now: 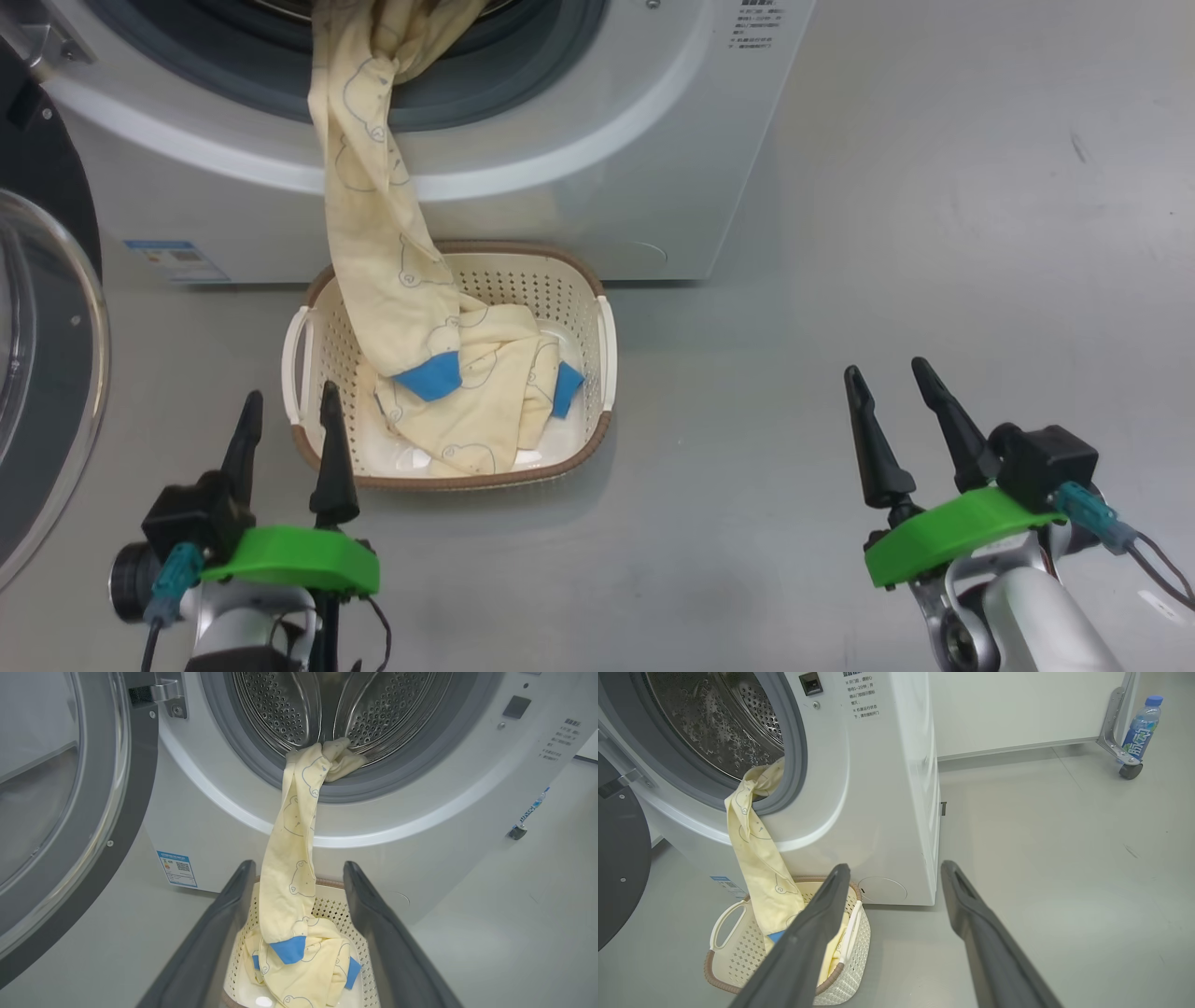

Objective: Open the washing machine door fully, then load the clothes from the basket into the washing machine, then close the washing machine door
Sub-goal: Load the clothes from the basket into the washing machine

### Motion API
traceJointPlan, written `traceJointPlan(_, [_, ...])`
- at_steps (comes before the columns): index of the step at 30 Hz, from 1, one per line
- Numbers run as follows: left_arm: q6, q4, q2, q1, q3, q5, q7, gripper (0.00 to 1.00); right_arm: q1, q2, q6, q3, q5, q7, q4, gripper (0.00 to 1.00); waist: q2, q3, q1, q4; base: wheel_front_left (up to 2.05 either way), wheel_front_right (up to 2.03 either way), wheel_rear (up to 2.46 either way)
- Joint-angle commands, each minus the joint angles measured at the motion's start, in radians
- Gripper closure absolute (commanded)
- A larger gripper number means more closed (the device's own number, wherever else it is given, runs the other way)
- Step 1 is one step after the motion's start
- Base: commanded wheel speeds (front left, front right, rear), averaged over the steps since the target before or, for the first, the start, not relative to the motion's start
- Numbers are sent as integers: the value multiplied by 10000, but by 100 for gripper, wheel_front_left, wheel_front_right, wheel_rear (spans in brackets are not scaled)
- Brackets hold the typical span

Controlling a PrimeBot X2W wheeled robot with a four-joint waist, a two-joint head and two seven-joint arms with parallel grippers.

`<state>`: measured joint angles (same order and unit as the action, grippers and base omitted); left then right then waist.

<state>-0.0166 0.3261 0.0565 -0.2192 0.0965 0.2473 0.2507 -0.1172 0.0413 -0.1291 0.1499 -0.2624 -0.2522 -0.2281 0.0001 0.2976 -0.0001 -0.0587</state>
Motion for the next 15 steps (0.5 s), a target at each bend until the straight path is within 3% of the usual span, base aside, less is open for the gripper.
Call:
traceJointPlan(1, [15,-460,72,151,-394,-89,110,0,18,89,-16,142,105,-95,299,0,-1,-42,1,5,0,0,0])
traceJointPlan(15, [-287,-1300,-38,1584,-793,-373,110,0,401,89,-16,43,127,-95,320,0,-1,-458,1,-23,0,0,0])
